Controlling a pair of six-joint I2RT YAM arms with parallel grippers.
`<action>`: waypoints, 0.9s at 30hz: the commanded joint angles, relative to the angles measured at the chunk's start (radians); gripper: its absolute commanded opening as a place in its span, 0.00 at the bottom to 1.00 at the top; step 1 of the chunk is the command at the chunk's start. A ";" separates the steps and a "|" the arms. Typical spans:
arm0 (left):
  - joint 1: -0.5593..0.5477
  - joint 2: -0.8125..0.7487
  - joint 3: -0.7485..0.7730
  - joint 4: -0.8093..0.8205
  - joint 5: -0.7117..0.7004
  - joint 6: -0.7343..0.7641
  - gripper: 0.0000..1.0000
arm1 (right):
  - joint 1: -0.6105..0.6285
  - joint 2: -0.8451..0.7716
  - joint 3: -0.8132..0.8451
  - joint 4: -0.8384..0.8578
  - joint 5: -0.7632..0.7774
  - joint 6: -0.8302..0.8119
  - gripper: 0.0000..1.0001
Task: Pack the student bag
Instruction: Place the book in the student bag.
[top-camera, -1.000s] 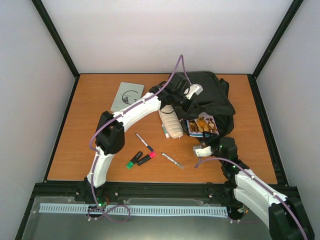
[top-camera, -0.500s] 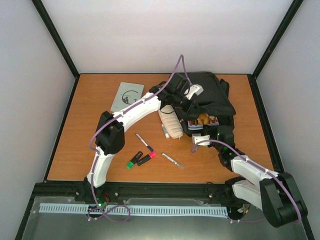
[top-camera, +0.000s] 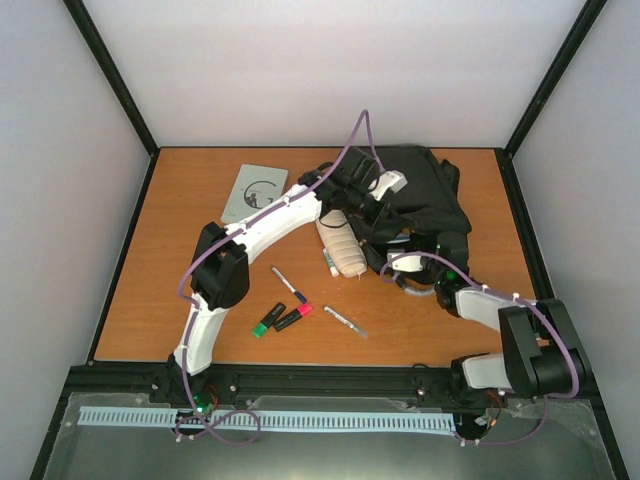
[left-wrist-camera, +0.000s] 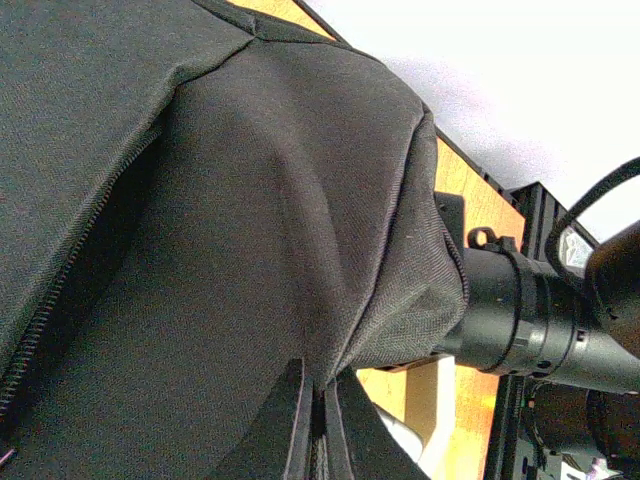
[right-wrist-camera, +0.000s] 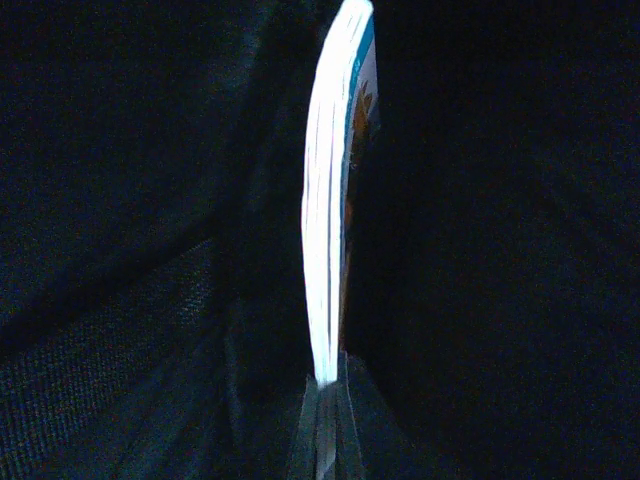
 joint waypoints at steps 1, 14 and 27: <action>0.001 -0.015 0.062 0.002 0.063 0.025 0.01 | -0.013 0.053 0.017 0.077 -0.070 -0.046 0.06; 0.001 0.000 0.076 -0.008 0.016 0.019 0.01 | -0.014 -0.328 -0.073 -0.376 -0.194 -0.050 0.48; 0.001 0.064 0.124 -0.025 -0.008 -0.002 0.01 | -0.015 -0.611 0.071 -1.061 -0.194 0.337 0.55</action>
